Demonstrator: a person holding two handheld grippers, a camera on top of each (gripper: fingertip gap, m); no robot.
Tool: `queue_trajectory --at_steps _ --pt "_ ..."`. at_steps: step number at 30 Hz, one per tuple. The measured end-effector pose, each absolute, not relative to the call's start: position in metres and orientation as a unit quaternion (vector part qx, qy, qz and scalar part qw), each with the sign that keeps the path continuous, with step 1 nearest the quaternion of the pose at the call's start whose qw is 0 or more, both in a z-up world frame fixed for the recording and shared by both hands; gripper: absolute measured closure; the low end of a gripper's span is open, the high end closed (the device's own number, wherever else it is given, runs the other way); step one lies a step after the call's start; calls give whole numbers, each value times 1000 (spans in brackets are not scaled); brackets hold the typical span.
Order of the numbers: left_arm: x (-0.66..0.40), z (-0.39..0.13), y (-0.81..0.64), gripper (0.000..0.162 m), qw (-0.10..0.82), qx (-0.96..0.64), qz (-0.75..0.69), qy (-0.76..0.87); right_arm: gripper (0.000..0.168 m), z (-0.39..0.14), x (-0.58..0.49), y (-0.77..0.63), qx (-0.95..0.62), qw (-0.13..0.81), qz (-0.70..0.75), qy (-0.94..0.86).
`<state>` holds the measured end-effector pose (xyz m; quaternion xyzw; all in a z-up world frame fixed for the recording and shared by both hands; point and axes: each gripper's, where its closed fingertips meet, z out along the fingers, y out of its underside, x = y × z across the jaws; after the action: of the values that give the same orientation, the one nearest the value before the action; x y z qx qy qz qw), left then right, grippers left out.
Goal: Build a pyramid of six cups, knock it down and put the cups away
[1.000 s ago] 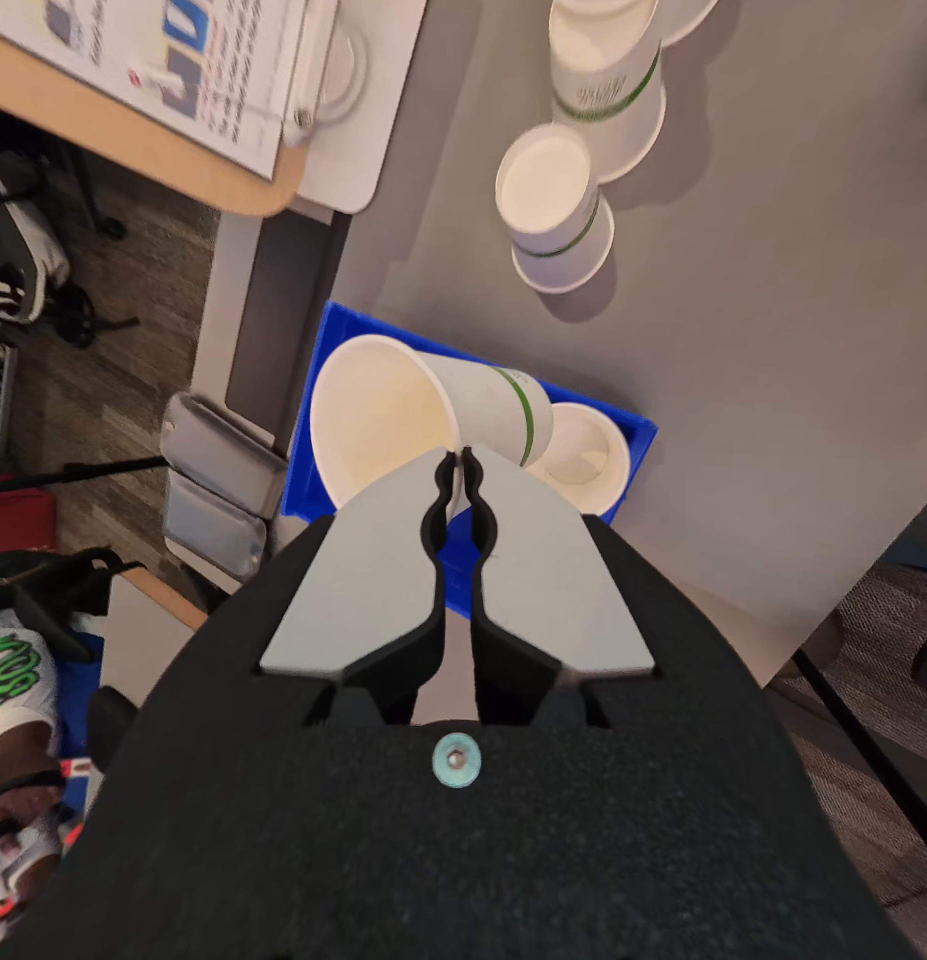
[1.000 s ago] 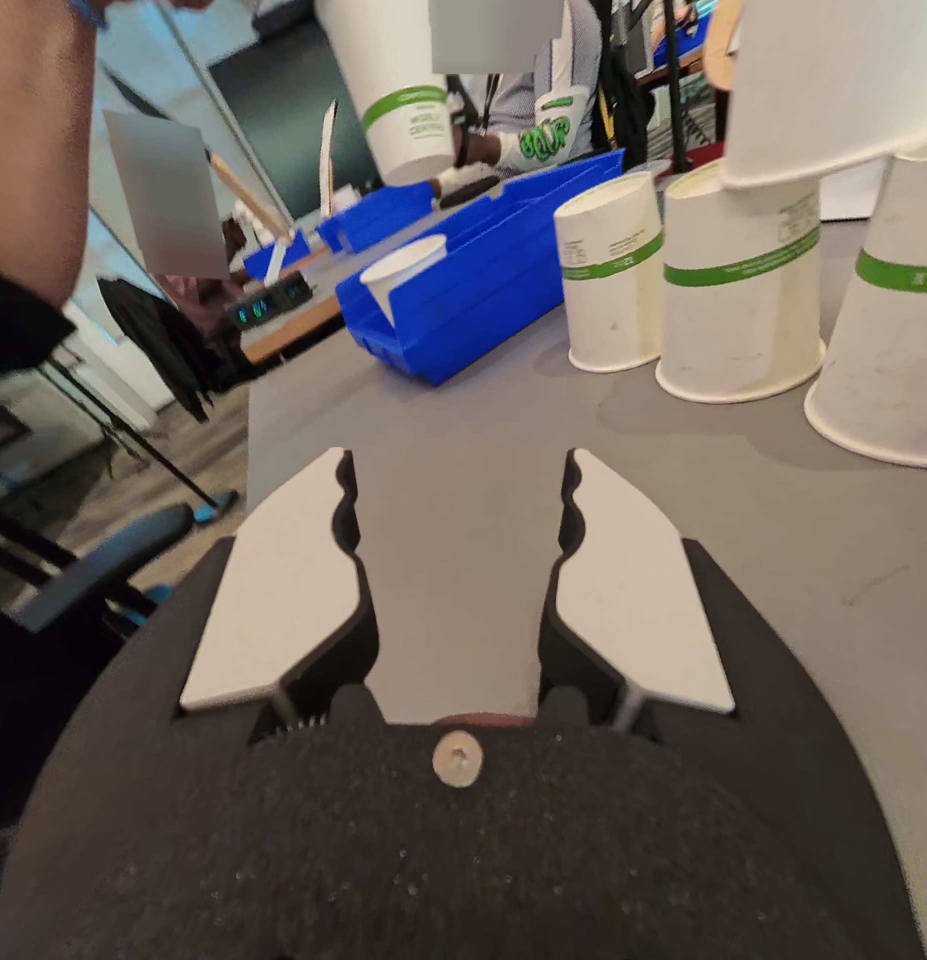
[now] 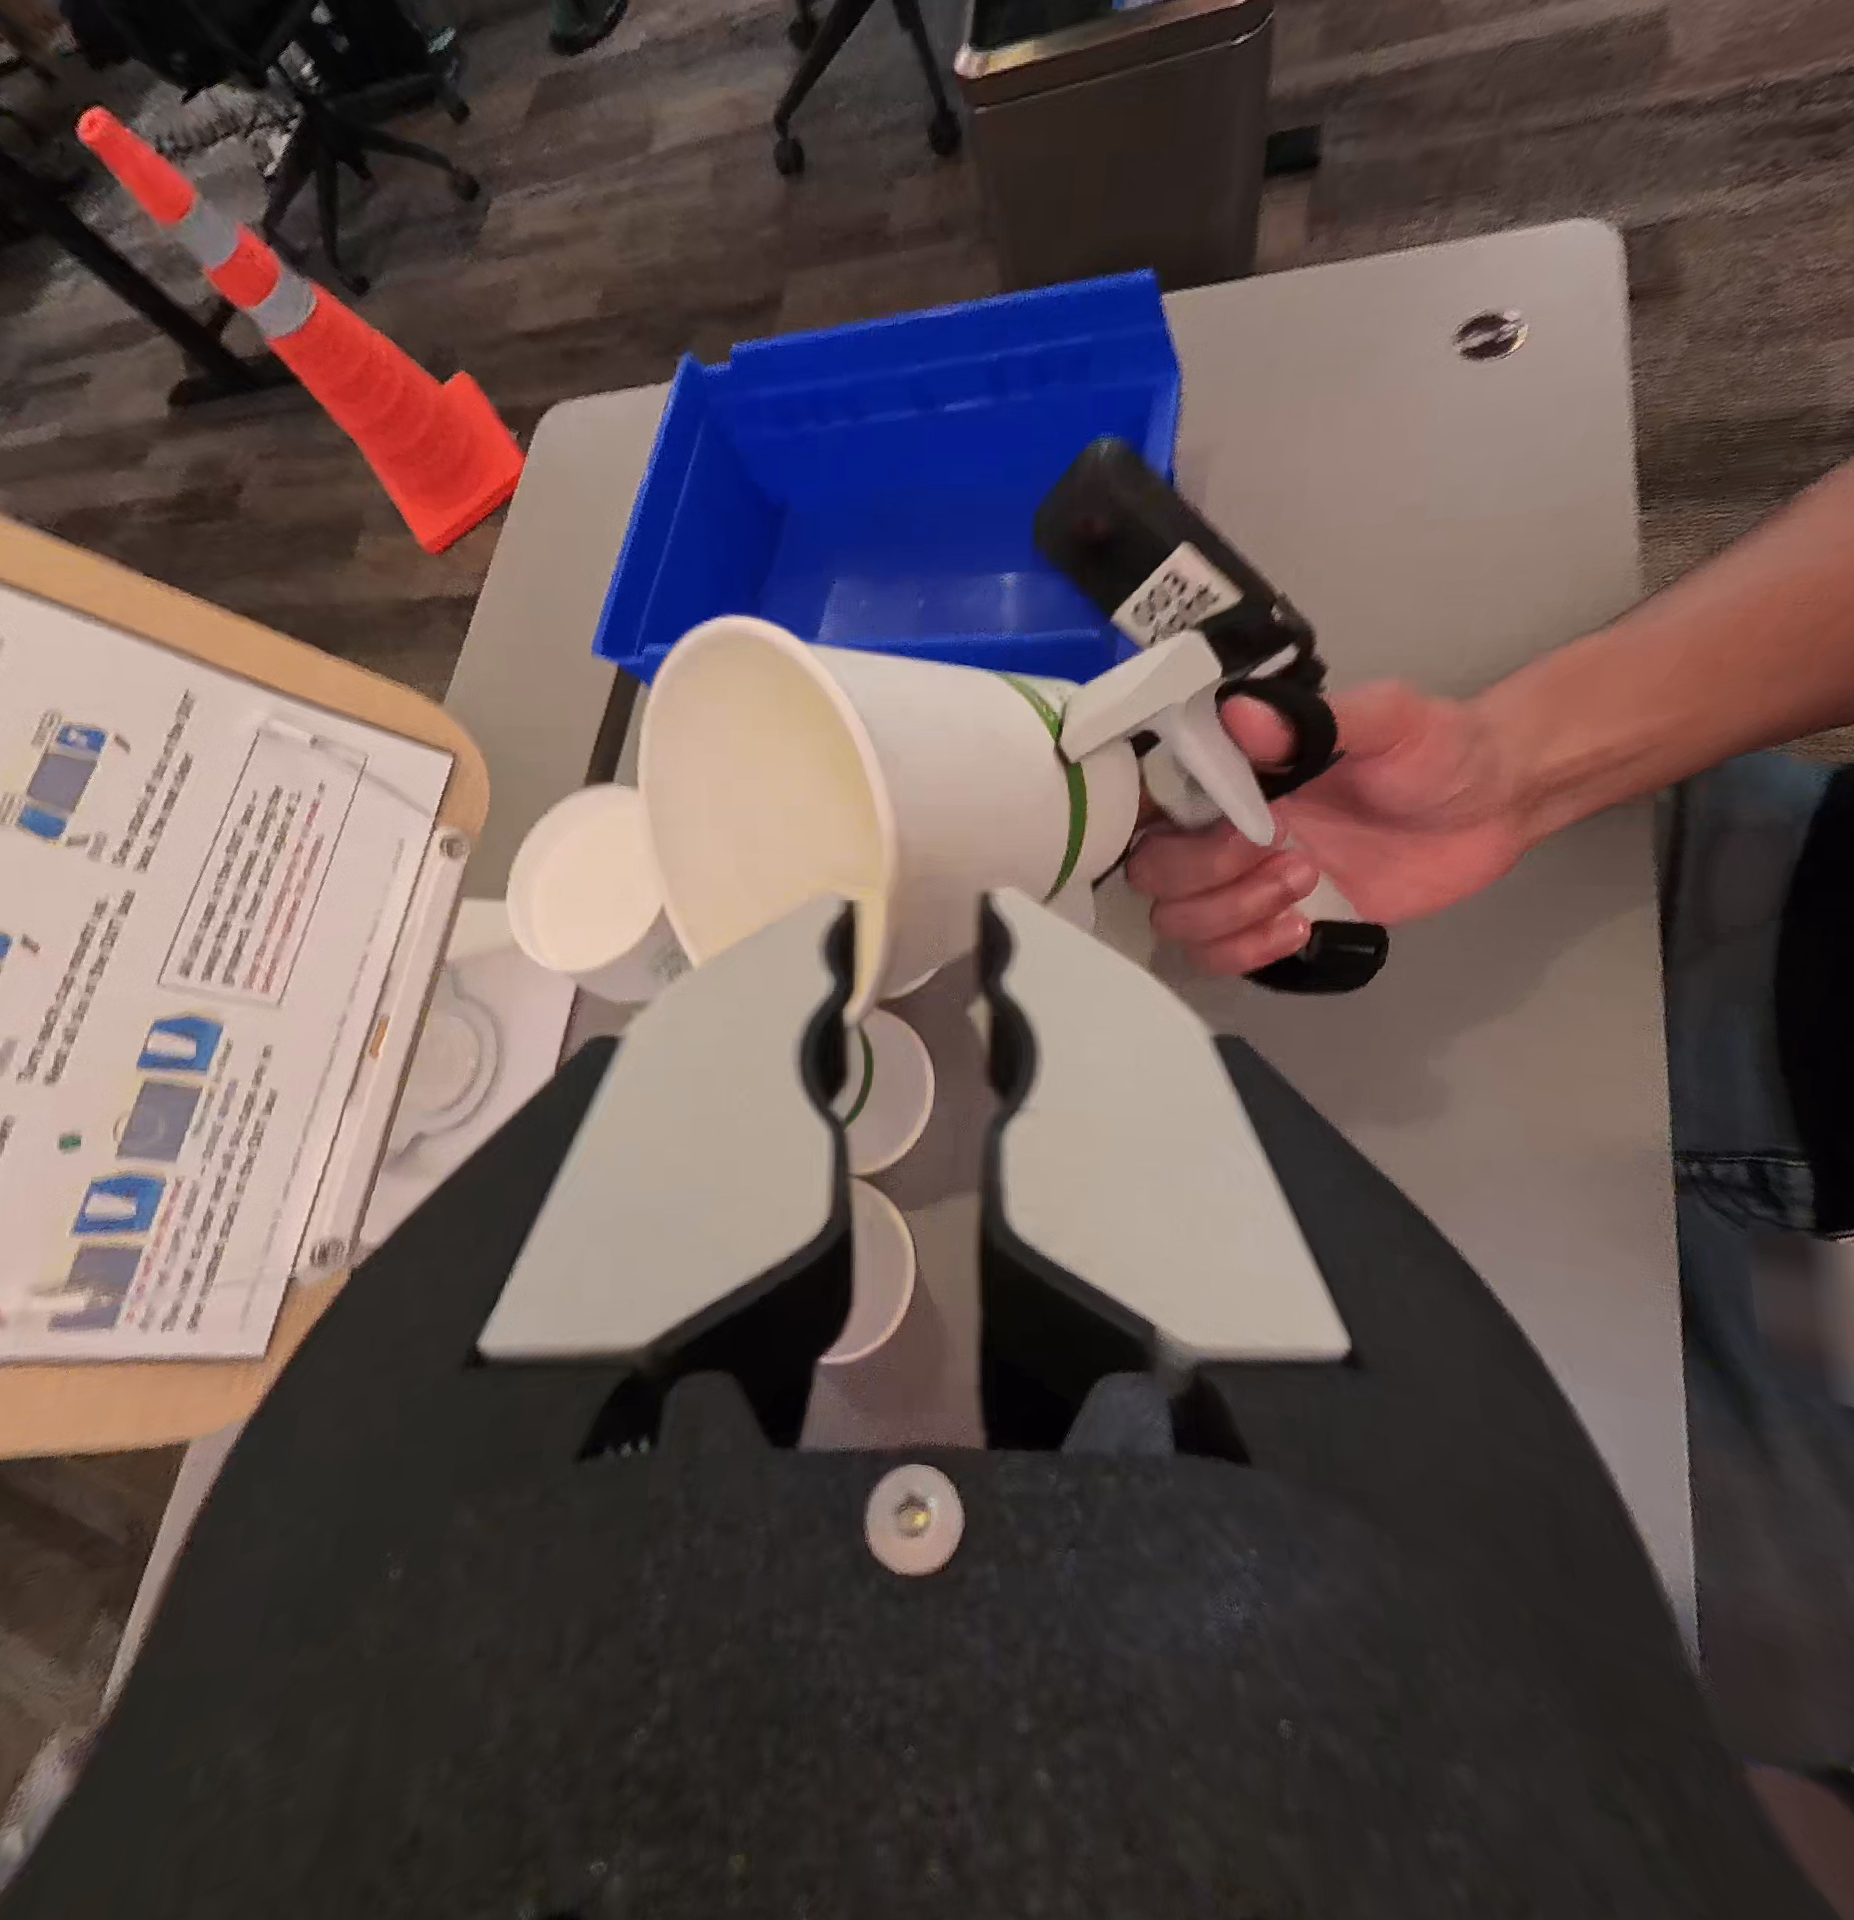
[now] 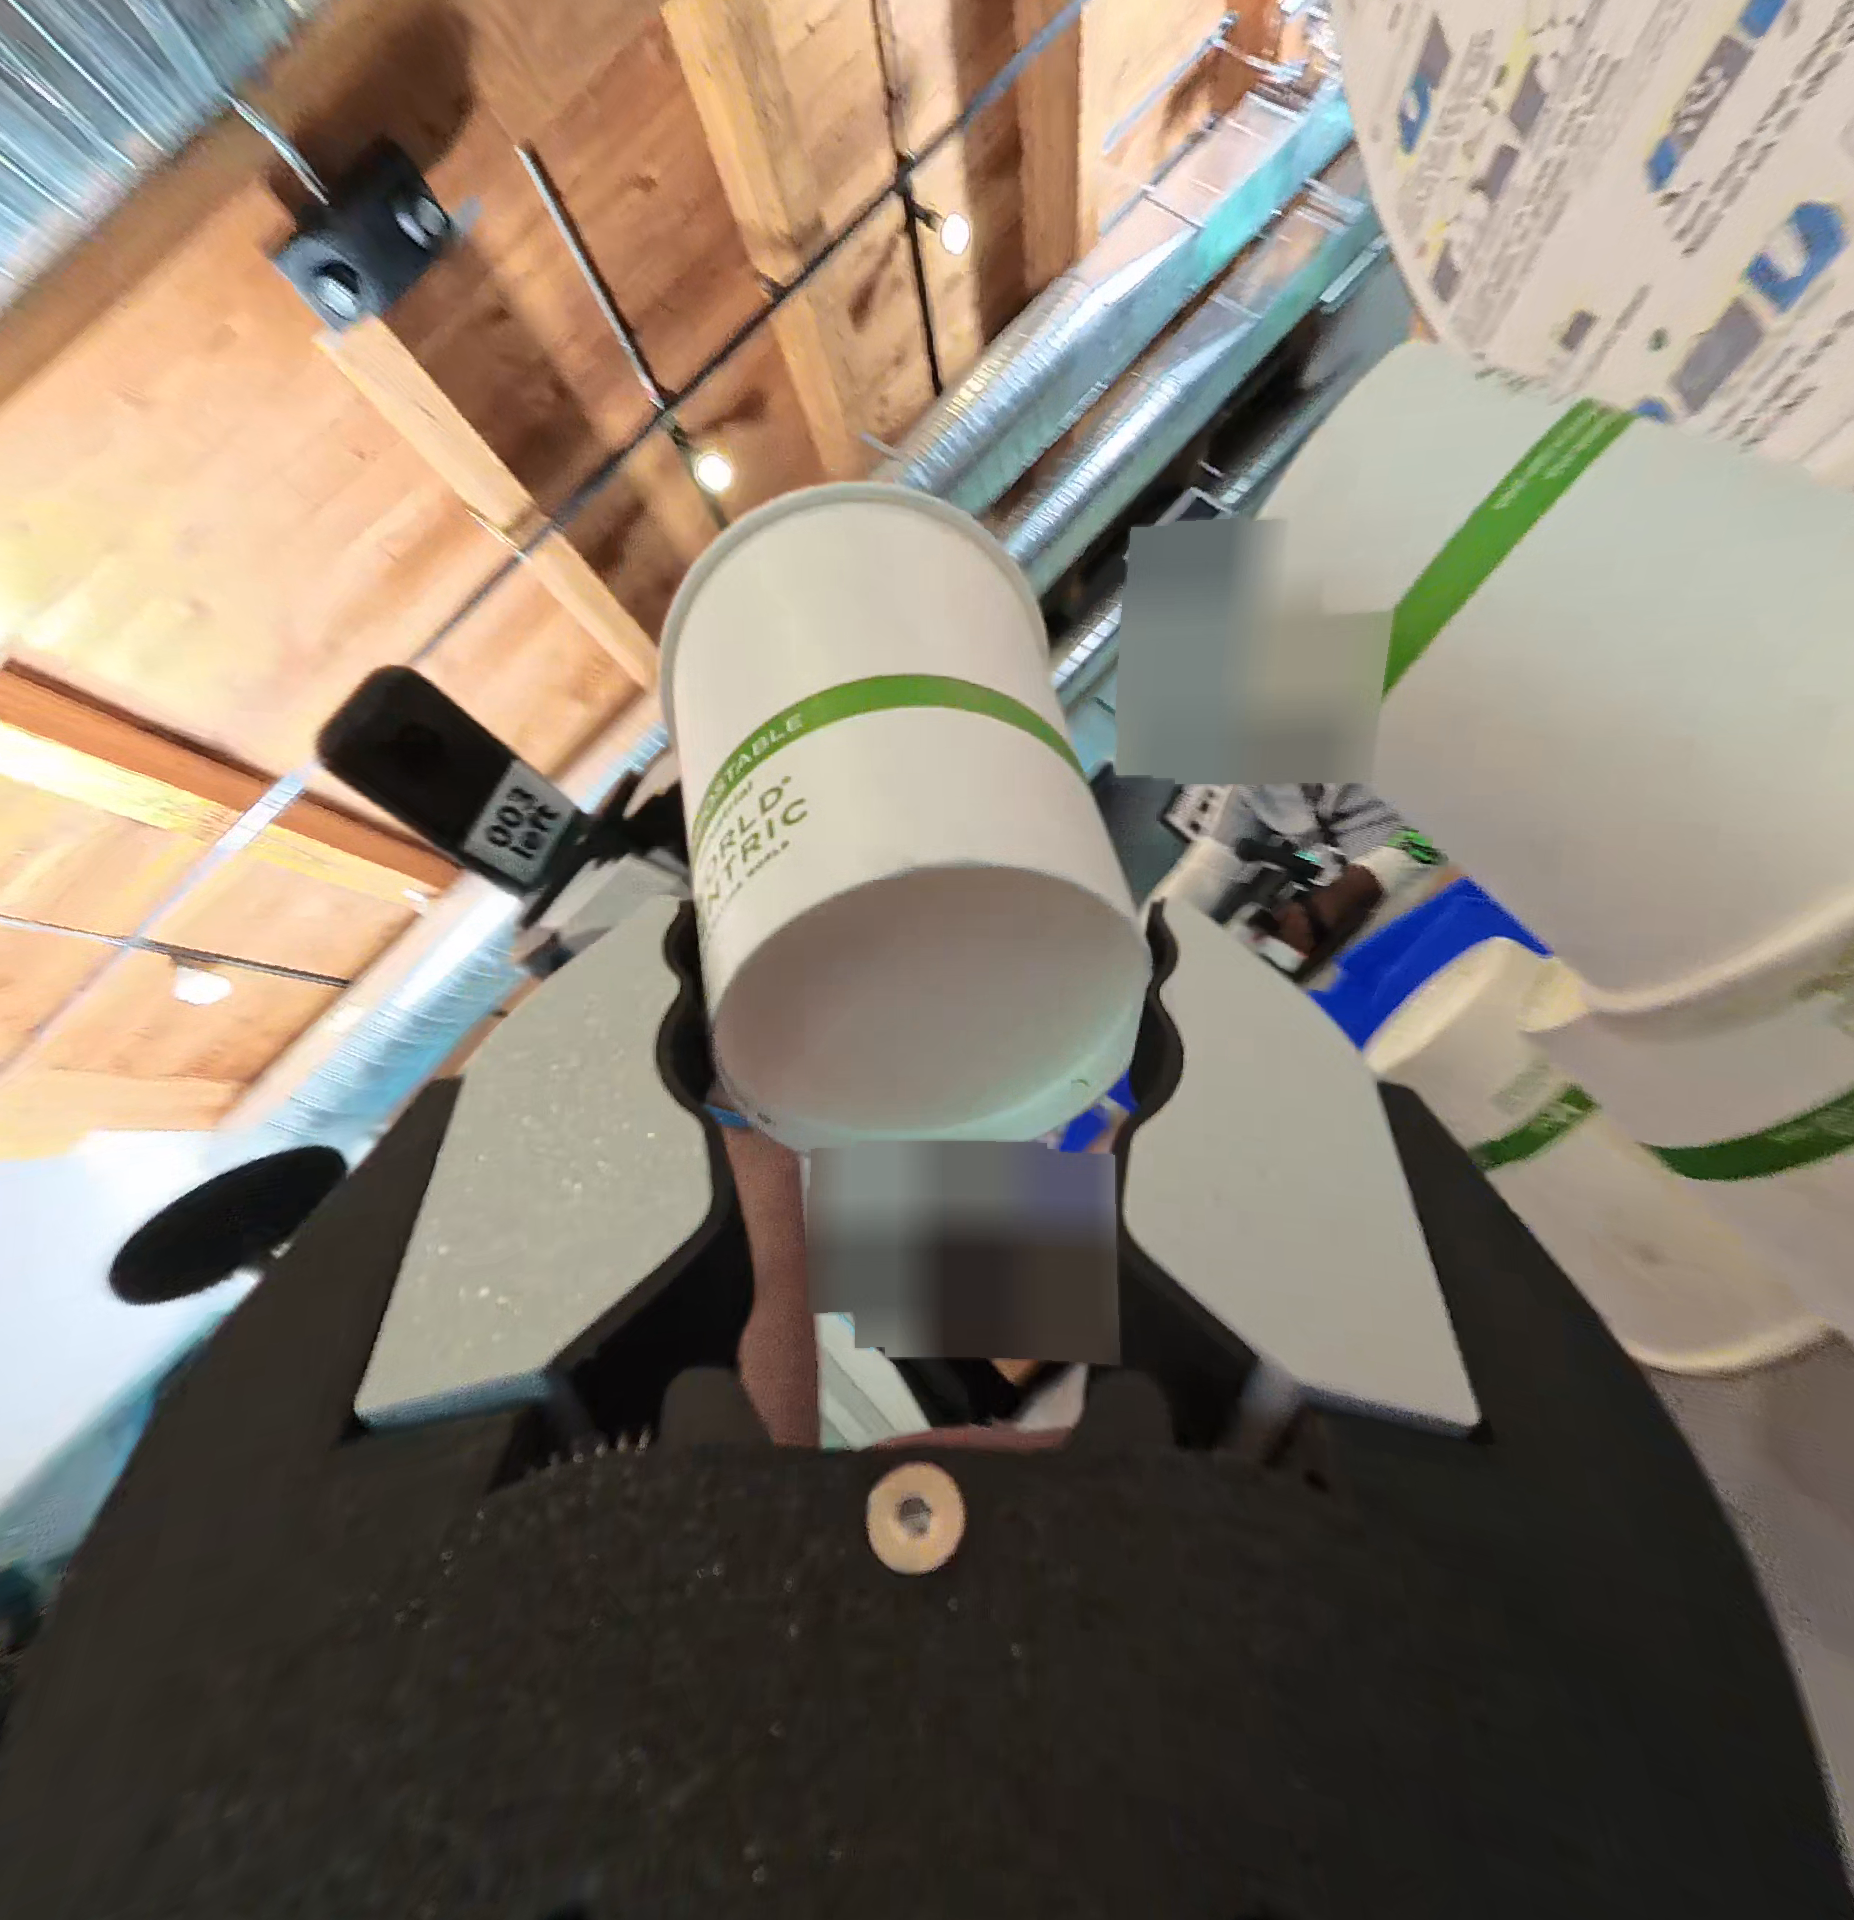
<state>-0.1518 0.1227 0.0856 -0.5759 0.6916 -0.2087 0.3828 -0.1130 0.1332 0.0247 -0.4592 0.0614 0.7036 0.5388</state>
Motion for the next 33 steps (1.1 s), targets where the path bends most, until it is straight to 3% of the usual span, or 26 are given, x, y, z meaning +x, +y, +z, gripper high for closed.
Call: queue_trajectory --at_steps 3,9,11,12,17,24,30,33 --pt "-170 70 119 111 382 -600 -209 671 88 12 -118 138 -537 554 636 19" --pt "-200 37 95 89 411 -601 -205 655 89 -3 -126 139 -664 562 478 -124" --pt "-204 29 76 73 409 -574 -207 679 89 -11 -128 139 -701 541 434 -165" --pt "-204 30 70 78 414 -566 -203 684 89 -14 -130 138 -714 529 420 -185" --pt "-199 27 91 66 444 -556 -48 701 89 -25 -137 134 -750 491 378 -234" --pt "-181 -19 134 56 400 -506 205 736 89 -31 -151 131 -760 486 350 -253" --pt "-171 -31 149 60 391 -492 254 735 89 -31 -158 125 -757 483 351 -266" --pt "-172 -40 152 75 378 -488 272 738 89 -34 -158 126 -760 483 343 -269"
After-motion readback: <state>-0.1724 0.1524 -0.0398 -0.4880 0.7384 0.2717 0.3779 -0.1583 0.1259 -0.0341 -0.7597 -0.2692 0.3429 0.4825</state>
